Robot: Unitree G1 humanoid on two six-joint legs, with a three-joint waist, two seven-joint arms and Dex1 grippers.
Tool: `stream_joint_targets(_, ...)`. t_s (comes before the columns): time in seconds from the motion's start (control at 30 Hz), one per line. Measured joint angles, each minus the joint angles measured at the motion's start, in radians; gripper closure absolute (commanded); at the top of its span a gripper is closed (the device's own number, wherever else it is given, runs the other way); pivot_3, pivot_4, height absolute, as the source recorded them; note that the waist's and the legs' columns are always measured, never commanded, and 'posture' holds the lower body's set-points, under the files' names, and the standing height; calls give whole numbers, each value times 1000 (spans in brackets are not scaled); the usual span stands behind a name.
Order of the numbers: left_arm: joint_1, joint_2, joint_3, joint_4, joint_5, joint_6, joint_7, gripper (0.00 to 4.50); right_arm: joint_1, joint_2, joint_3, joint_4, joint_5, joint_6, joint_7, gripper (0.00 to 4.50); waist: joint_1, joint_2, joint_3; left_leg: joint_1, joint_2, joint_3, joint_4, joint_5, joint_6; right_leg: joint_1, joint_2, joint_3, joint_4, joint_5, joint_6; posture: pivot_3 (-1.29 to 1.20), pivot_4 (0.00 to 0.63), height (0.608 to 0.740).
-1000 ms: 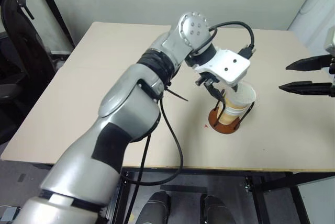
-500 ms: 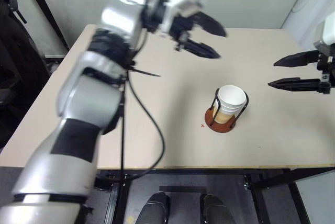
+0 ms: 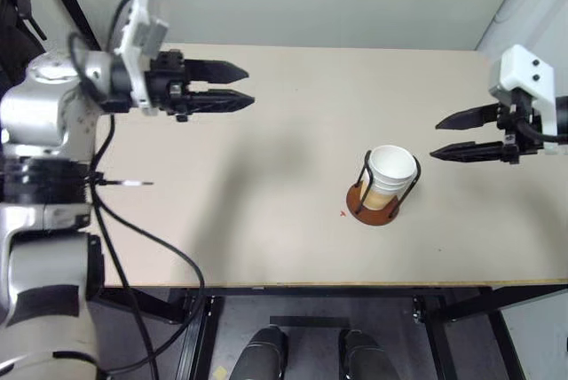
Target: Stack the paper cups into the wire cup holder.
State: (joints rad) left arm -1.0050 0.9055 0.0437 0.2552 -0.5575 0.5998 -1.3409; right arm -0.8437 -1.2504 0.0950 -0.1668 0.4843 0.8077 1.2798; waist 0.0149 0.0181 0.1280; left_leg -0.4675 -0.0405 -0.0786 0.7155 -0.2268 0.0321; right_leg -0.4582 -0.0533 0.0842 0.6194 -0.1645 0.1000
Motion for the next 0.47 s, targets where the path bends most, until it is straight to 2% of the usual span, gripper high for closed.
stream_joint_targets(0.23, 124, 103, 89, -101, -1, 76, 89, 1744, -6, 79, 35, 48, -45, -51, 17, 1852, -6, 0, 0, 13, 0, -1, -11, -3, 5, 5, 0, 1, 3, 1, -10, 0, 150, 740)
stream_joint_targets(0.47, 220, 148, 144, -200, -30, 145, 132, 1744, -23, 127, 43, 49, -67, -73, 35, 1852, -12, 0, 0, 16, 2, -6, -21, 7, -3, 2, 1, 2, 8, 3, -20, 0, 150, 740)
